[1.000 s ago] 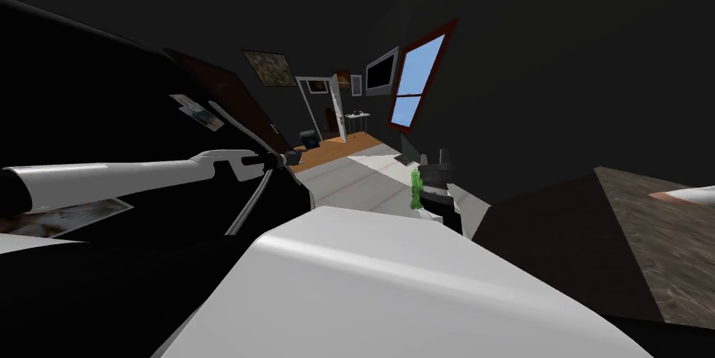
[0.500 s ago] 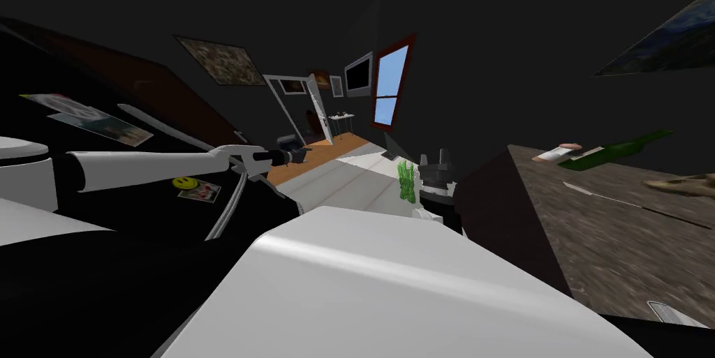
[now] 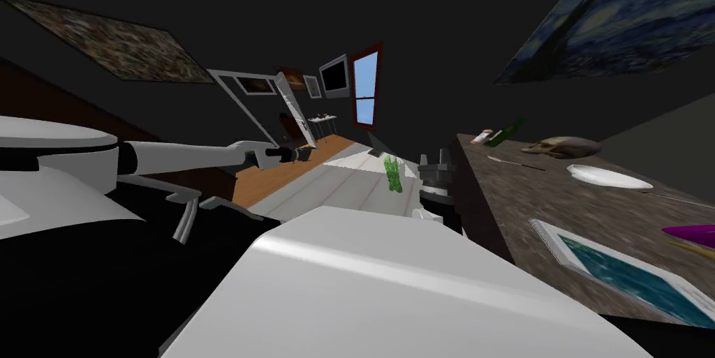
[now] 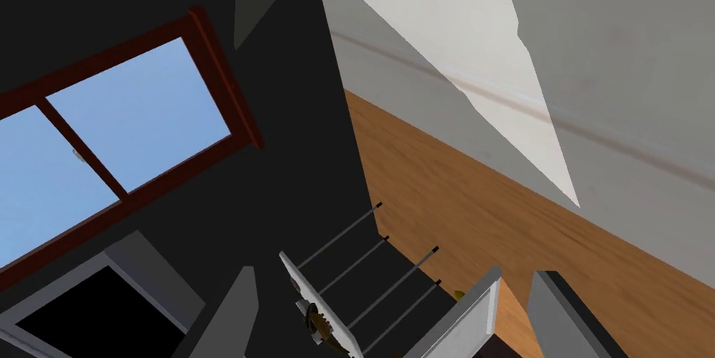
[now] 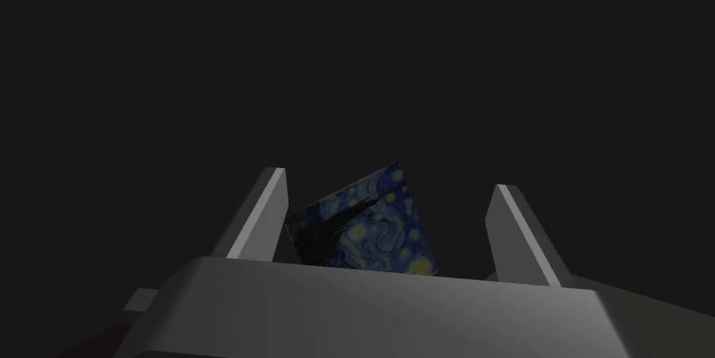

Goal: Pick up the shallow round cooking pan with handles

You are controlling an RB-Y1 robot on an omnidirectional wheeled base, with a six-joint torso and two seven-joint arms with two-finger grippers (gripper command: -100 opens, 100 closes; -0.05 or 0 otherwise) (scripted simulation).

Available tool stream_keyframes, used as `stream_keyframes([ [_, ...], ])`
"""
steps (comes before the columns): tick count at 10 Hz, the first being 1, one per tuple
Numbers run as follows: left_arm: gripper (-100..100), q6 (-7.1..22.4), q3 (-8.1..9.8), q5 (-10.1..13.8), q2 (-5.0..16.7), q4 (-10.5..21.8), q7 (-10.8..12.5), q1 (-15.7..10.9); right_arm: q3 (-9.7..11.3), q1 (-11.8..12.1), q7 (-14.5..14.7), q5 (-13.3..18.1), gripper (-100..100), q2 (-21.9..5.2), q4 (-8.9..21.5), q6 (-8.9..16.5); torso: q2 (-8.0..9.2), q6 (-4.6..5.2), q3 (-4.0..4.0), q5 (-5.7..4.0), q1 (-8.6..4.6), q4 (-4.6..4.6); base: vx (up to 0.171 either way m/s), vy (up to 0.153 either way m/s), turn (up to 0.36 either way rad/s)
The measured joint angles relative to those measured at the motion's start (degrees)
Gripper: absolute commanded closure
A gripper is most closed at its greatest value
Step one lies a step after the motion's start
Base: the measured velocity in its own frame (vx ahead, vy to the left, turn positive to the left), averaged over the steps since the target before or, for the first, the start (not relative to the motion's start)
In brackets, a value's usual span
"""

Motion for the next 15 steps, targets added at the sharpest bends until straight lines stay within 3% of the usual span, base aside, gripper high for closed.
stream_keyframes([
  [3, -100, 0.74, 1.04, 0.57, 3.33, 0.72, 0.87, 0.86, -0.01, 0.01, 0.0, 0.0, 0, 0.0, 0.0, 0.0, -0.02, -0.07, 0.0, 0.0, 0.0, 0.01, -0.014, -0.003, -0.401],
  [5, -100, 1.9, 4.43, 1.95, 6.58, 2.42, 1.71, 3.99, 0.0, 0.01, 0.0, 0.0, 0, 0.0, 0.0, 0.0, 0.04, -0.06, 0.03, -0.02, -0.06, 0.02, -0.023, -0.009, -0.431],
  [7, -100, 2.17, 3.49, 1.93, 8.31, 2.65, 2.34, 2.96, -0.01, 0.01, 0.0, 0.0, 0, 0.0, 0.0, 0.0, 0.0, -0.1, 0.02, -0.02, -0.02, 0.03, -0.013, -0.004, -0.377],
  [9, -100, 2.4, 4.22, 2.97, 11.95, 5.08, 4.1, 3.97, -0.01, 0.01, 0.0, 0.0, 0, 0.0, 0.0, 0.0, 0.05, -0.07, 0.04, -0.03, -0.09, 0.03, -0.021, -0.014, -0.436],
  [11, -100, 2.46, 4.45, 3.13, 13.43, 5.3, 4.39, 4.15, -0.01, 0.02, 0.0, 0.0, 0, -0.01, 0.0, 0.0, 0.03, -0.15, 0.04, -0.02, -0.02, 0.04, -0.005, -0.012, -0.353],
  [12, -100, 2.83, 5.76, 3.74, 15.14, 6.62, 4.95, 5.56, -0.01, 0.01, 0.0, 0.0, 0, 0.0, 0.0, 0.0, 0.02, -0.1, 0.03, -0.03, -0.09, 0.02, -0.019, -0.025, -0.498],
  [14, -100, 3.32, 5.83, 4.2, 17.57, 6.97, 5.84, 5.37, -0.02, 0.03, 0.0, 0.0, 0, -0.01, 0.0, 0.0, 0.08, -0.24, 0.08, -0.02, -0.03, 0.06, -0.014, -0.018, -0.51],
  [15, -100, 4.27, 8.4, 4.64, 18.88, 7.92, 6.11, 7.66, -0.01, 0.01, 0.0, 0.0, 0, 0.0, 0.0, 0.0, 0.08, -0.09, 0.06, -0.03, -0.12, 0.04, -0.014, -0.03, -0.497],
])
